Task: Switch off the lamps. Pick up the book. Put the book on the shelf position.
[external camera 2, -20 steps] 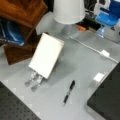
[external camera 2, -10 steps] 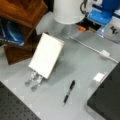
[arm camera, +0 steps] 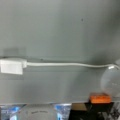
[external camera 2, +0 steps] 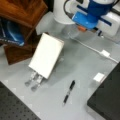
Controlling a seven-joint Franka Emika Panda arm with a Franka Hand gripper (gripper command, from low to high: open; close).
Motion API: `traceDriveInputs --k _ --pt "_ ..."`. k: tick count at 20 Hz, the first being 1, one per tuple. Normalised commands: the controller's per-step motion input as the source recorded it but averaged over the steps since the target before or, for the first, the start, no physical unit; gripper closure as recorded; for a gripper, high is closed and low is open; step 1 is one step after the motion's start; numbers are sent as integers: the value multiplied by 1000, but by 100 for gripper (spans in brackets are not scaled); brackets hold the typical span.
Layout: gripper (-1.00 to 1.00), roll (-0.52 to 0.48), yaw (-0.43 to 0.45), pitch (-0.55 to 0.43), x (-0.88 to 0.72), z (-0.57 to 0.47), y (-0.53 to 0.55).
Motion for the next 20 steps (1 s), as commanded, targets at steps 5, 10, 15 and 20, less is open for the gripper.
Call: traceDriveInputs --k 5,10,15,20 --pt "-100 -412 23 300 300 139 19" --pt "-100 -678 83 230 297 15 13" --pt "-100 -484 5 108 390 -73 -10" --pt "-100 -364 -25 43 543 -97 -15"
